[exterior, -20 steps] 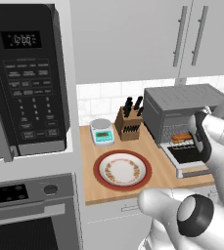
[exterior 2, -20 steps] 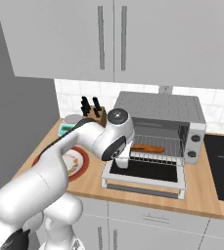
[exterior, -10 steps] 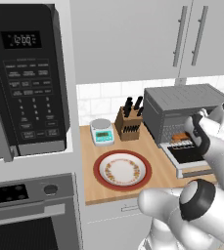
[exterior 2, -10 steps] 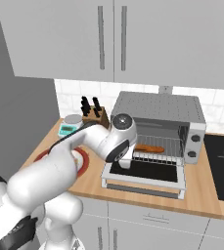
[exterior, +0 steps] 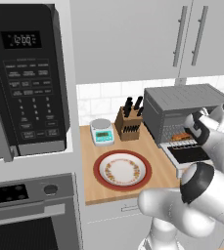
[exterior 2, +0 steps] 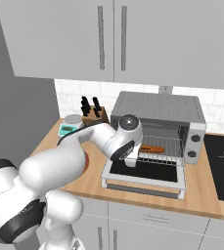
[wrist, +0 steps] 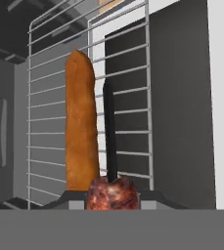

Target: Pick up the kebab skewer and baguette bread, and place them inside the toaster oven. Close the toaster oven door and start by setting the timer.

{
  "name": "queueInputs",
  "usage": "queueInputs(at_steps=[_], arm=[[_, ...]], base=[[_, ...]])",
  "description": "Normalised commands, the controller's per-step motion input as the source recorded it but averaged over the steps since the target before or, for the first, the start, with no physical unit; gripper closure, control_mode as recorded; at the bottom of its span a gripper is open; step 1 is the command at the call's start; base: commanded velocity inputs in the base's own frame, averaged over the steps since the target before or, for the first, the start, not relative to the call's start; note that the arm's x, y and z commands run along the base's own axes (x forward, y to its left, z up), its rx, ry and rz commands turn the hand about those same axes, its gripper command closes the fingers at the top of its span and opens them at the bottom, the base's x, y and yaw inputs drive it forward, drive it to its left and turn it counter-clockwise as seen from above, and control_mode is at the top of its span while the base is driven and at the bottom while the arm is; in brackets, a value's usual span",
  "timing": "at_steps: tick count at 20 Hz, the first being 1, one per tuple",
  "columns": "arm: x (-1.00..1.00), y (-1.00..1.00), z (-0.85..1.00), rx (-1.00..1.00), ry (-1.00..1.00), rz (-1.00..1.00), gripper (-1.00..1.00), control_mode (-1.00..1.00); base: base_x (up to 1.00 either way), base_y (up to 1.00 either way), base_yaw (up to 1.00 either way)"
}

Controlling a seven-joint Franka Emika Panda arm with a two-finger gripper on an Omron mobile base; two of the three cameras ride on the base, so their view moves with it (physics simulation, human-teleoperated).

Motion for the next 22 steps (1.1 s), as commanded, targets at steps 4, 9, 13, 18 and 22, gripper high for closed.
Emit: queueInputs(at_steps=[4, 9, 13, 18, 22], arm=[[0.2, -0.08, -0.12, 0.0, 0.0, 0.0, 1.0, -1.0], [0.24, -0.19, -0.05, 0.0, 0.0, 0.0, 1.0, -1.0], [0.12, -0.37, -0.04, 0.0, 0.0, 0.0, 1.0, -1.0], [0.03, -0.24, -0.21, 0.01, 0.0, 0.0, 1.0, -1.0], [0.06, -0.01, -0.23, 0.01, 0.0, 0.0, 1.0, -1.0]], base=[[0.0, 0.0, 0.0], [0.0, 0.0, 0.0], [0.0, 0.0, 0.0], [0.0, 0.0, 0.0], [0.0, 0.0, 0.0]])
